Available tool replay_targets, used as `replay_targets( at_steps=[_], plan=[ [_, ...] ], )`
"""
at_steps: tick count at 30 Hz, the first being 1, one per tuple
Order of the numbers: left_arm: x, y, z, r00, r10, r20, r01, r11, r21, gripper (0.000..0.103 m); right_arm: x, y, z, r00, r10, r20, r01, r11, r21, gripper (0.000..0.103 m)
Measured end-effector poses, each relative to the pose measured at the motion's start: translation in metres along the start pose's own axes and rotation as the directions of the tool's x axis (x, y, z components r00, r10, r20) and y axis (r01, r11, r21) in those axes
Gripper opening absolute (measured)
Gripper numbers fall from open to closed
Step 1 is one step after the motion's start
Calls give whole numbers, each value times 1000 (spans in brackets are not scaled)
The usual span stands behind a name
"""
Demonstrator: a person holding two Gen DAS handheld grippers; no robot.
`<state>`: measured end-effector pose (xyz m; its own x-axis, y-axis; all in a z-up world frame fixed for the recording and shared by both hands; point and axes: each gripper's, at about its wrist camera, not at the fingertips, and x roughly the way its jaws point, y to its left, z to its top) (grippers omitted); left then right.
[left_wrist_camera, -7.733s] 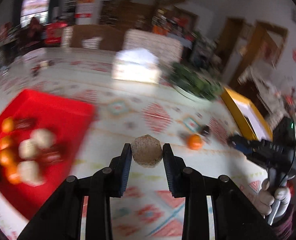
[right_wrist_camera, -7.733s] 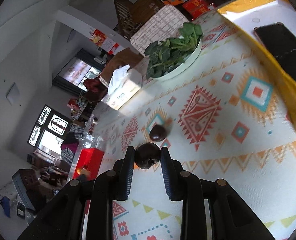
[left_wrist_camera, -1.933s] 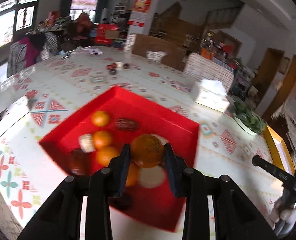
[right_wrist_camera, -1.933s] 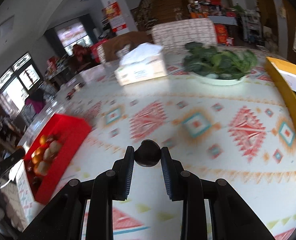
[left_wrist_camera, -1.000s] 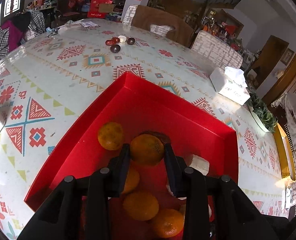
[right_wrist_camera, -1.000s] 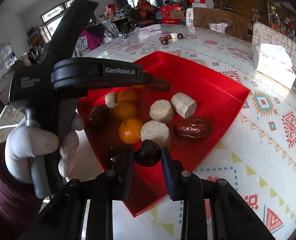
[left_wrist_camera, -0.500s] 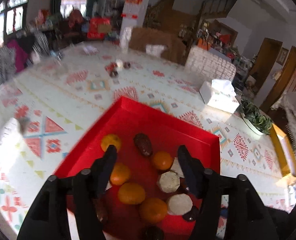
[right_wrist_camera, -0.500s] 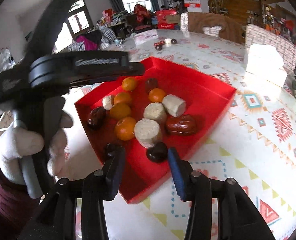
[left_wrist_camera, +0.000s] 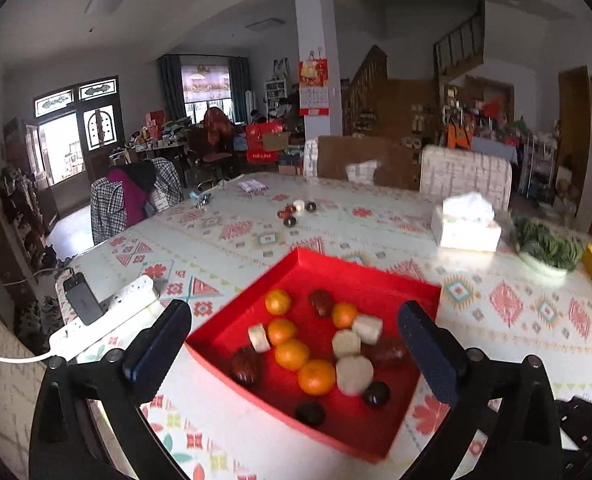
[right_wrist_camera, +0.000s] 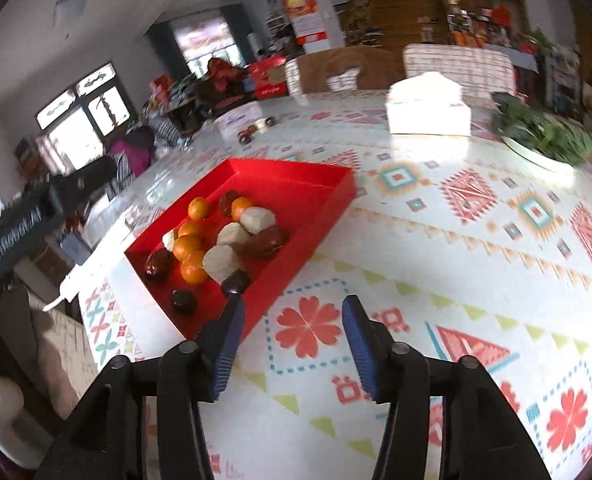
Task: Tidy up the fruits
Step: 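Lift both grippers away from the red tray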
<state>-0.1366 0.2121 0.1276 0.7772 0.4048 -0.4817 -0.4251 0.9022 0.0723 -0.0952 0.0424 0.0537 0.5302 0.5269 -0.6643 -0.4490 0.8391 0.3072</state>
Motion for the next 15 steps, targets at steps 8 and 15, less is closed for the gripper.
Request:
replay_targets(
  at_steps=[8,15],
  plan=[
    [-6,-19,-18,996,-51,-78,52,999,10,103,-24,-13,-17,998,-51,30,51,999,-8,61],
    [-13,-29,-24,995,-50,-86,52,998,21,103,-33,-21,-28,996,-78,42,78,997,-13,63]
  ],
)
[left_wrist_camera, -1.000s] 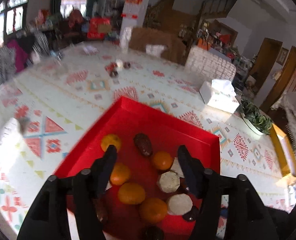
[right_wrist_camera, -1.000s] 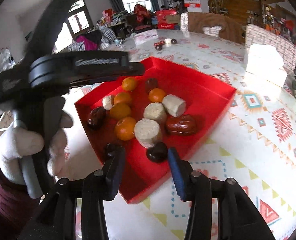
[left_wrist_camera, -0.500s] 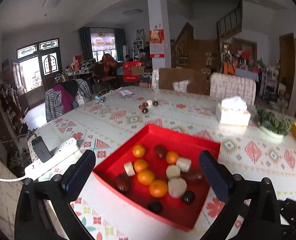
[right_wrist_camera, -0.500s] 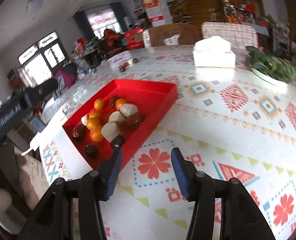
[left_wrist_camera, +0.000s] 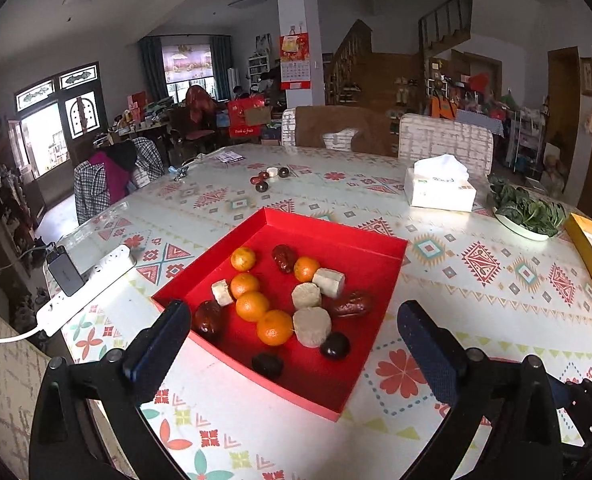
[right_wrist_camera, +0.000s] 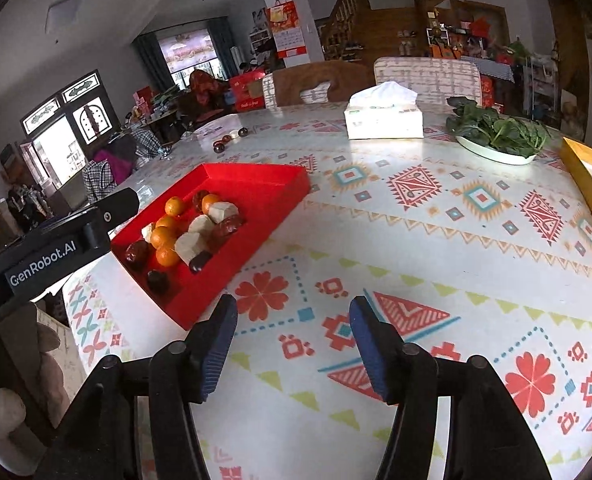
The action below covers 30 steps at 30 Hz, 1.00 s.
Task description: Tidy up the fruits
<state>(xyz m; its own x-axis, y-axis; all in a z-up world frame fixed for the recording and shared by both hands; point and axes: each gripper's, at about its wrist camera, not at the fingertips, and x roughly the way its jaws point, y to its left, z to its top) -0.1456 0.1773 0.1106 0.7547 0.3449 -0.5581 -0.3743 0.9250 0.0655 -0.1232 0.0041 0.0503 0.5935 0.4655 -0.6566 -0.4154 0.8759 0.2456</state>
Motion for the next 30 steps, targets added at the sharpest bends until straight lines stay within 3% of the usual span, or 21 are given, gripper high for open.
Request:
replay_targets(
  at_steps=[19,23,26,30],
  plan=[
    [9,4,-9,999,-12,-34,12,1000,-1,103,9,1,-9,999,-28,-35,28,1000,-10,65],
    [18,11,-9,997,-43,-58,44,999,8,103,12,0,-9,999,-32,-42,32,999,-9,65],
    [30,41,0,997,-32,-70,30,999,-33,103,12,-3,-9,998,-45,-38,45,999,-6,65],
    [49,114,2,992,44,-116,-66,979,-194,103,12,-19,-8,998,-63,-26,64,997,36,65]
  ],
)
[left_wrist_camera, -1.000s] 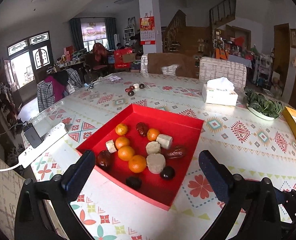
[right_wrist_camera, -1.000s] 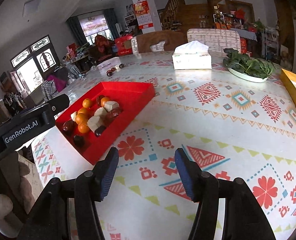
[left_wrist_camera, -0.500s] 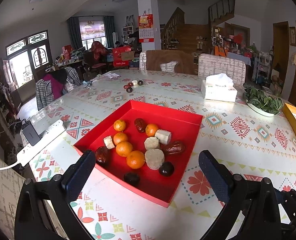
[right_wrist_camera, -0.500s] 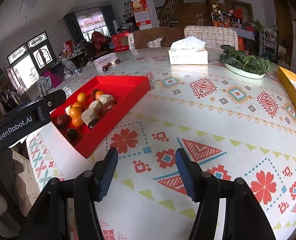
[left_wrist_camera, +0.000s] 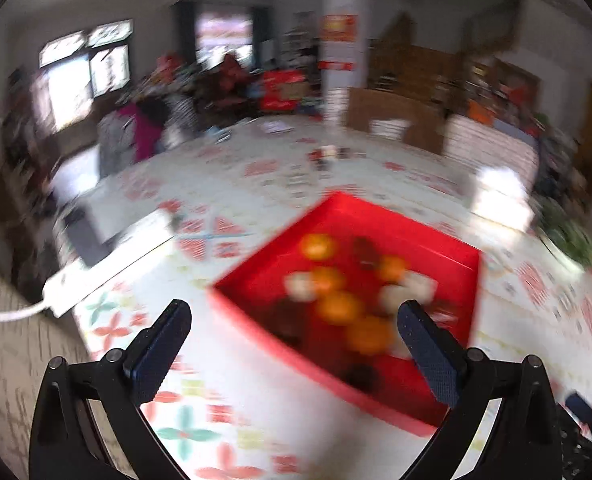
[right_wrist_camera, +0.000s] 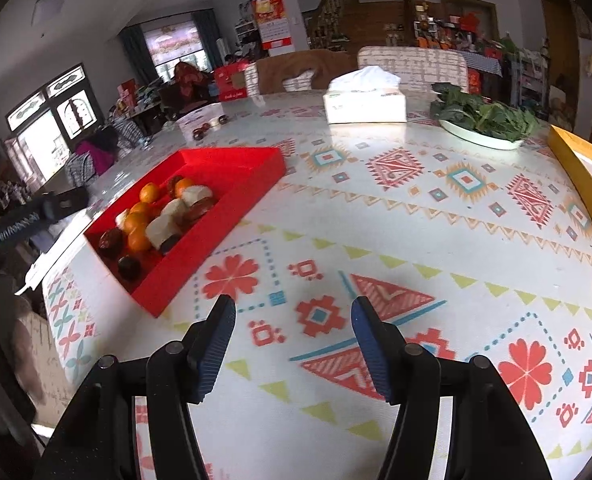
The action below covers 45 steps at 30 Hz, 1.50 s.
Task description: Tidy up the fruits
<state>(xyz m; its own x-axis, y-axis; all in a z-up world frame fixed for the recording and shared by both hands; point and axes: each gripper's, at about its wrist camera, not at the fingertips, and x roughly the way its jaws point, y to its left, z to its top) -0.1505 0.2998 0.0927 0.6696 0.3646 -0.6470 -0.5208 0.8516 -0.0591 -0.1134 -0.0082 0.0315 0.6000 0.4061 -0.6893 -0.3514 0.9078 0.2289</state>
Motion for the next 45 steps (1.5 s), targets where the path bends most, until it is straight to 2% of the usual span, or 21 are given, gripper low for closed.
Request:
replay_targets(
  at_steps=[3,5,11,16,18,25,29,32,34,35,38,41,43,45],
  plan=[
    [14,27,-2,999,18,-45,-21,998,-64,103,5,-8,1,1000,2,-7,-2,999,32,65],
    [22,28,-7,997,47,-63,-50,998,-38,103,9,-10,1,1000,6,-12,-6,999,46,65],
    [43,-20,-14,995,84,-59,-73,984,163,103,11,-10,0,1000,18,-7,-17,999,40,65],
    [68,-65,-17,988,130,-79,-97,941,325,103,12,-12,0,999,31,-9,-30,998,55,65],
    [70,-76,-16,988,147,-52,-119,925,360,103,13,-14,0,999,39,-13,-38,997,64,65],
    [83,-96,-10,983,178,-41,-146,900,410,103,19,-16,0,997,72,-34,-69,994,80,66],
    [65,-90,-9,994,110,-26,-94,928,360,103,20,-16,0,996,77,-40,-74,994,77,68],
    [35,-79,-8,997,52,52,-65,951,302,103,20,-15,0,996,74,-39,-71,995,75,68],
    [9,-69,-7,991,16,130,-49,966,255,103,19,-14,0,997,69,-36,-66,995,70,68],
    [-5,-65,-7,985,4,173,-46,971,235,103,19,-13,0,997,66,-33,-64,996,67,68],
    [-52,-52,-10,945,-21,326,-44,981,190,103,17,-9,0,998,52,-25,-51,998,45,68],
    [-84,-46,-11,911,-38,410,-42,982,183,103,10,2,0,1000,12,-1,-12,1000,-8,68],
    [-96,-45,-10,902,-57,427,-24,983,181,103,1,15,-1,1000,-12,27,13,998,-60,68],
    [-107,-42,-9,901,-65,430,-5,987,160,103,-8,27,-2,998,-28,58,34,994,-108,68]
  ],
)
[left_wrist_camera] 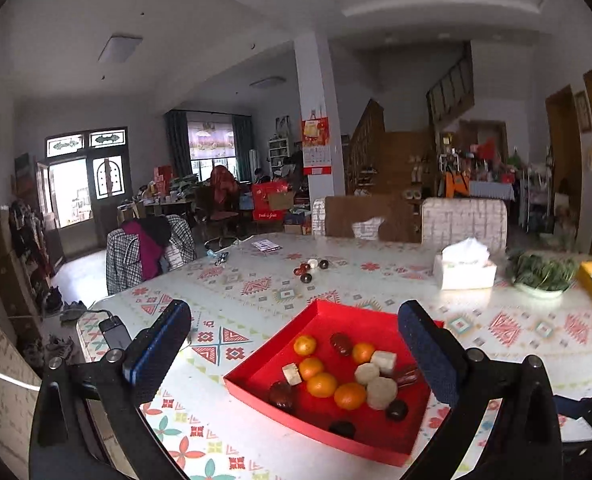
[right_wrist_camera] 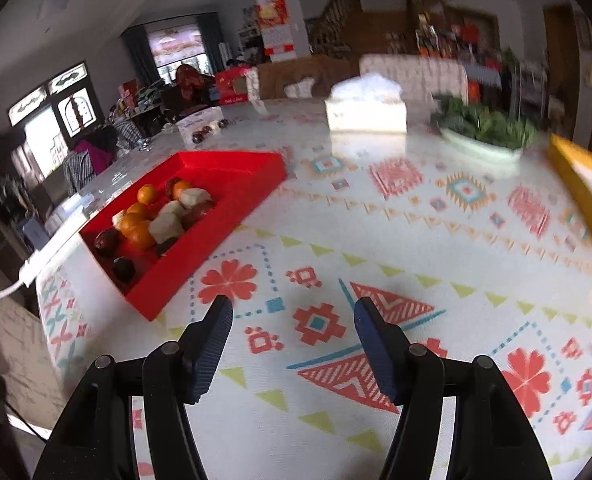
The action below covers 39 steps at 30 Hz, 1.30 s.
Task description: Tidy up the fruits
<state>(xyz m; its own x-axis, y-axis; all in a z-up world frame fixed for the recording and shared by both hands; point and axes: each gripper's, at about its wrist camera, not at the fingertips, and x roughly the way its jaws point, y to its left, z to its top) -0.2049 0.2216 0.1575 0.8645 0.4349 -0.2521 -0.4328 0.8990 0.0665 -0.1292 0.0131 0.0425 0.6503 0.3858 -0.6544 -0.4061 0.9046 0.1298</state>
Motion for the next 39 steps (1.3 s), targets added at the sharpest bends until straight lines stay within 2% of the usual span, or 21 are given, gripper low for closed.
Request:
replay_targets(
  at_steps=[3,8,14,21,39],
  plan=[
    [-12,6,7,1000,-13,13,14,998,-54,103,-15,15,1,998,-35,47,38,997,-68,73],
    [-34,10,8,998,13,57,-8,995,-96,103,-27,30,-1,992,-90,83,101,985,-138,76],
    [-33,9,7,998,57,29,-55,995,-82,103,-24,33,-4,987,-149,59,157,976,-152,76],
    [-22,7,-5,998,52,-19,-54,996,-75,103,-10,28,-8,982,-190,-7,187,972,-145,76],
    [-7,13,-17,997,48,-66,-54,995,-87,103,3,40,-11,978,-204,-43,193,966,-174,78]
  ],
)
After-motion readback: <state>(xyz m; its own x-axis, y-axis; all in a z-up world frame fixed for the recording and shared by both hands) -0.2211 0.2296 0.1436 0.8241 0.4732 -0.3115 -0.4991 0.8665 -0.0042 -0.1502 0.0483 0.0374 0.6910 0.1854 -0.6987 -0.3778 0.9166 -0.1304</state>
